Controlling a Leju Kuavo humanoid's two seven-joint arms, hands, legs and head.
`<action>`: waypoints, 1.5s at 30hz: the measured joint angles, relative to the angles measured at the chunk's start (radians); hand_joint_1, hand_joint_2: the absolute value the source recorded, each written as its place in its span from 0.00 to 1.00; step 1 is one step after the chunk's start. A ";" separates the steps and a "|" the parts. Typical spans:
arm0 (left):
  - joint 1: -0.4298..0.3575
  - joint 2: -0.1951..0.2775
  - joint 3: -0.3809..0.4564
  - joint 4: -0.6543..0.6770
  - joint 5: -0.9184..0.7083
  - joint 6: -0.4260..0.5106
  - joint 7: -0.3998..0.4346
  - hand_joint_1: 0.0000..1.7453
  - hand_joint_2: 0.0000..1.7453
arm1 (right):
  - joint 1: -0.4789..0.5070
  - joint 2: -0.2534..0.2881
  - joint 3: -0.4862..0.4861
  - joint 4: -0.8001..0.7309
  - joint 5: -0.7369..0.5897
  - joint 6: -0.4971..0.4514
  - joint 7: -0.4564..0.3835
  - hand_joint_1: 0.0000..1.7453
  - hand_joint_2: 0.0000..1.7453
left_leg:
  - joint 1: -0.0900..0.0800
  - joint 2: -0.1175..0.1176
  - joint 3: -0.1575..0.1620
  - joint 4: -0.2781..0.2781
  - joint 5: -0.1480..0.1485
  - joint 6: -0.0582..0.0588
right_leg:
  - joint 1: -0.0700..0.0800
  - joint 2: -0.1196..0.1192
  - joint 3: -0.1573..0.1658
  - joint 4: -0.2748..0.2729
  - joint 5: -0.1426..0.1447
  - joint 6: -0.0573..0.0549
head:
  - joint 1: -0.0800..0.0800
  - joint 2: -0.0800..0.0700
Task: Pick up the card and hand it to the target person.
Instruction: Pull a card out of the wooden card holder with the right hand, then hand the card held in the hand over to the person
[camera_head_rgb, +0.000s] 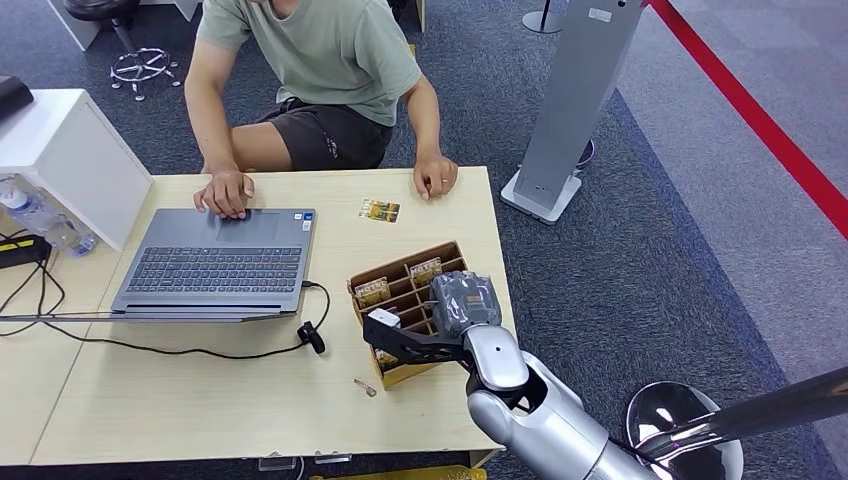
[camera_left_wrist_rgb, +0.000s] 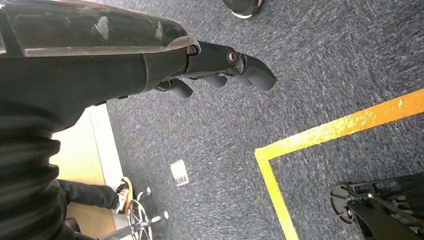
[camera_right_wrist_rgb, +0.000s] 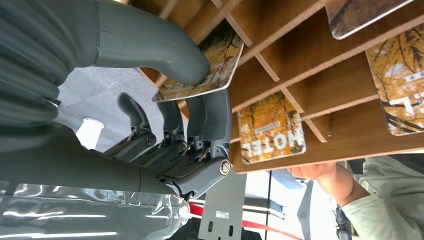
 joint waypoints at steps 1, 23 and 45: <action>0.000 0.000 0.000 0.000 0.000 0.000 0.000 0.00 1.00 | 0.000 0.000 0.000 0.000 0.000 0.000 0.000 0.99 1.00 | 0.000 0.000 0.000 0.000 0.000 0.000 | 0.000 0.000 0.000 0.000 0.000 0.000 | 0.000 0.000; 0.000 0.000 -0.001 0.000 0.000 -0.011 -0.007 0.00 1.00 | 0.000 -0.003 -0.002 -0.029 0.014 -0.026 -0.005 0.97 1.00 | 0.000 0.000 0.000 0.000 0.000 0.000 | 0.000 0.000 0.000 0.000 0.000 0.000 | 0.001 0.000; -0.030 -0.001 -0.008 0.000 -0.028 -0.020 0.014 0.00 1.00 | -0.300 0.114 -0.001 0.106 -0.040 -0.150 -0.160 0.97 1.00 | 0.000 0.000 -0.001 0.000 0.001 0.000 | 0.000 0.000 0.000 0.001 0.000 0.000 | 0.000 0.000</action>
